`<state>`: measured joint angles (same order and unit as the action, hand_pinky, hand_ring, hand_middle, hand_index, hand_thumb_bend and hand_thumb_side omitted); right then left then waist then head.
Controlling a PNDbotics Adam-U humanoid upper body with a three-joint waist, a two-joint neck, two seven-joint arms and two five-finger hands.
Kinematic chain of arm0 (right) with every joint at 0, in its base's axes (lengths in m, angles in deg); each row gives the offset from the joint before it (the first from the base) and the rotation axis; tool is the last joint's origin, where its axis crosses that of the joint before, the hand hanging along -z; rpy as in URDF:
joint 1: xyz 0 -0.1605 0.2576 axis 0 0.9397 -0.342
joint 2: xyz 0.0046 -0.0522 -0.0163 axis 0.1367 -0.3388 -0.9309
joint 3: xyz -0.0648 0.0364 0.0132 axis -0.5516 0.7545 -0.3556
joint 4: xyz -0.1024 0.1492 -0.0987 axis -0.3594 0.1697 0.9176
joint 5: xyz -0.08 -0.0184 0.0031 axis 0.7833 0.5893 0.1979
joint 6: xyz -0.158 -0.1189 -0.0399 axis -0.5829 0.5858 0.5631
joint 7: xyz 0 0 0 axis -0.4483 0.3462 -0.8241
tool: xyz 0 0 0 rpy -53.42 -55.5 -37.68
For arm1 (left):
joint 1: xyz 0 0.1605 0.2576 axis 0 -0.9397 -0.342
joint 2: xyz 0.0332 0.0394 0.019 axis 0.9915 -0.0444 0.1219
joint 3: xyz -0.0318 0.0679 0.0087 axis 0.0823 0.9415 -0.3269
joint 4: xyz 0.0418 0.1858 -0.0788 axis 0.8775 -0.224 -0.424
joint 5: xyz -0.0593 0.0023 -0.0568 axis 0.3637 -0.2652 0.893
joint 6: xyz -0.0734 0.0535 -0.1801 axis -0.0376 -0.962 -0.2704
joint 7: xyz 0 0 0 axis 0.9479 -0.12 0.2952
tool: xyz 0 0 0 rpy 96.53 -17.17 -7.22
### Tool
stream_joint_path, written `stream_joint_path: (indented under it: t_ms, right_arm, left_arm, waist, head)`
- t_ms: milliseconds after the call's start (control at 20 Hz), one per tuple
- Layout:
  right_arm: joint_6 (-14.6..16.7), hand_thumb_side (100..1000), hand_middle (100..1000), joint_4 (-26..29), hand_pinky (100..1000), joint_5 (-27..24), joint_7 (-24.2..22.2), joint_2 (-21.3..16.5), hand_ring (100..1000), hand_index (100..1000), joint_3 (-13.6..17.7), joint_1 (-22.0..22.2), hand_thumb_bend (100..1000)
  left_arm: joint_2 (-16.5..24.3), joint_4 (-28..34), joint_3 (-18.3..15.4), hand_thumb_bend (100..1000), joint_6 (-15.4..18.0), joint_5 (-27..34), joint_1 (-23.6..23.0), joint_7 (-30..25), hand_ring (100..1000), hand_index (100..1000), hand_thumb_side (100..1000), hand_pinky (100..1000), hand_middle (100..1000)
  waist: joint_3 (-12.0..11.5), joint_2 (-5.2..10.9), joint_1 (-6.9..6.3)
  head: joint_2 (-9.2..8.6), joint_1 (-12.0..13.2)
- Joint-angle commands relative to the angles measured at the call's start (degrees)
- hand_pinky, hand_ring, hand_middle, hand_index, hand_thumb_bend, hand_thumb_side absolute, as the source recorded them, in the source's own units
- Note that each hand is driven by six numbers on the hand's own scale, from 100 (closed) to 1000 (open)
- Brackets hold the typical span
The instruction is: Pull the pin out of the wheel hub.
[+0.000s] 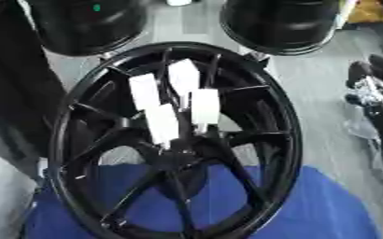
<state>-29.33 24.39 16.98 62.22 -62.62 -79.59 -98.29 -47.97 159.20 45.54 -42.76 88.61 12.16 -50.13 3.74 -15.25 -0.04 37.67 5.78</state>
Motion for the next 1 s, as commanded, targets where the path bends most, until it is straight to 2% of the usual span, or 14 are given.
stream_joint_path:
  t_ms: [50,450,750,1000]
  right_arm:
    - [0.07,502,838,0.88,769,0.30,-0.17,-1.49,793,895,0.29,-0.45,304]
    - [-0.12,510,839,0.59,770,0.39,-0.31,-1.44,794,896,0.24,-0.64,300]
    - [-0.21,512,842,-0.52,771,0.28,-0.28,-1.49,797,898,0.32,-1.71,303]
    - [-0.41,505,855,-1.52,774,-1.07,-0.21,-4.42,807,906,0.45,-4.10,317]
  left_arm:
    - [1.40,1.16,-0.22,286,0.07,-0.19,0.60,0.21,779,799,729,894,764]
    - [1.42,1.21,-0.24,283,0.08,-0.45,0.55,0.21,779,799,729,894,765]
    - [1.65,1.59,-0.60,285,0.07,-1.04,0.01,0.69,782,802,732,896,768]
    - [2.66,1.61,-0.90,280,0.12,-0.80,-1.71,1.07,794,826,735,901,784]
  waist:
    - [-0.01,0.79,0.00]
    - [0.02,0.71,-0.04]
    - [0.38,0.13,-0.29]
    - [1.27,0.37,-0.34]
  head:
    - [-0.34,0.12]
    - [-0.69,-0.05]
    - [-1.90,-0.12]
    - [-1.62,-0.21]
